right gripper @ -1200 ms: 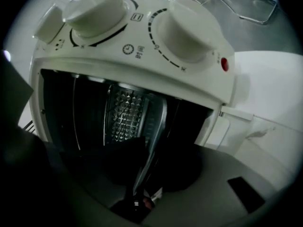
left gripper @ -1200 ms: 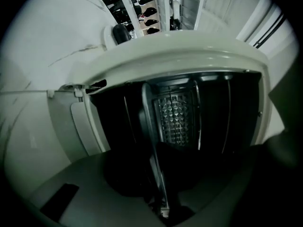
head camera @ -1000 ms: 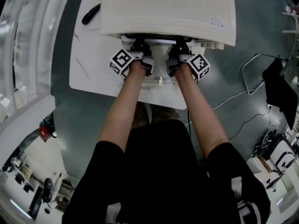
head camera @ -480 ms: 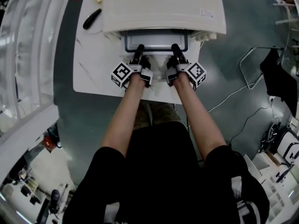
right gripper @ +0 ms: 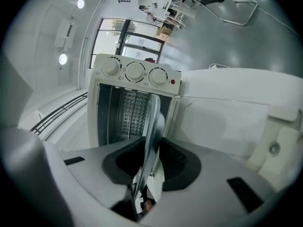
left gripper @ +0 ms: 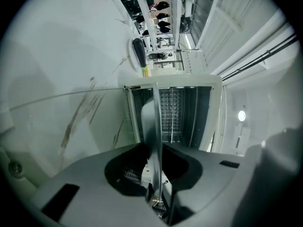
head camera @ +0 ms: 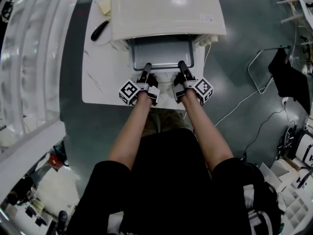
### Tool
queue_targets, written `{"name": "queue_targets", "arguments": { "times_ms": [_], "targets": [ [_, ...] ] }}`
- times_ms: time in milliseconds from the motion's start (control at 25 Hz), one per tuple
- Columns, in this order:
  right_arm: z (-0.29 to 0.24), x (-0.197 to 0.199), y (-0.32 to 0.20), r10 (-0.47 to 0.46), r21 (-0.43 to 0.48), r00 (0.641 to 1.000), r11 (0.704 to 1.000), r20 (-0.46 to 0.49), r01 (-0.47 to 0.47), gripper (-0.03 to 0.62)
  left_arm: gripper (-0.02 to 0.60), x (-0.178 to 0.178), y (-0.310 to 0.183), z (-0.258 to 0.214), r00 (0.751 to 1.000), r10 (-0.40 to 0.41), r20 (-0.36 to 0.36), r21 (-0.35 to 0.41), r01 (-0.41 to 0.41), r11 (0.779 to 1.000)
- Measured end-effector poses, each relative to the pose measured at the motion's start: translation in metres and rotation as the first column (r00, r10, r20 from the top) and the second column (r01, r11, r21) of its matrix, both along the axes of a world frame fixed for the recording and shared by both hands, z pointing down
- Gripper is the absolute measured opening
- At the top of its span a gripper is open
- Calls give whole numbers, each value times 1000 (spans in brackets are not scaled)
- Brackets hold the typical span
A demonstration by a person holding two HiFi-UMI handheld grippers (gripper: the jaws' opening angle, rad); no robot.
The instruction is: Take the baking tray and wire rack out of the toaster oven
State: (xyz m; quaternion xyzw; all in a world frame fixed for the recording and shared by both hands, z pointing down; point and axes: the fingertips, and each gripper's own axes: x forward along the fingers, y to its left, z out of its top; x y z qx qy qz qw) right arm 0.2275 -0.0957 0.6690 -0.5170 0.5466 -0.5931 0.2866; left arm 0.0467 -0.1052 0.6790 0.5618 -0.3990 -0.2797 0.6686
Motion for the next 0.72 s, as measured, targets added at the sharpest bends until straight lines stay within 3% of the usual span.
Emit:
{"name": "queue_targets", "arguments": {
  "times_ms": [200,400,720],
  "targets": [
    [-13,-4,30,6,-6,1000,1000,2,-6,107,89,-4,31,-12,1000,20,-10,-24,-20,1000],
    [-22,-8,61,6,-19,1000,1000,-13,-6,107,89,-5,60,-21,994,37,-101,-25,-40,999],
    [-33,-25,95,-37,-24,997,999,-68,36,107,87,-20,96,-22,986,73,-153,-37,-79,996]
  ]
}}
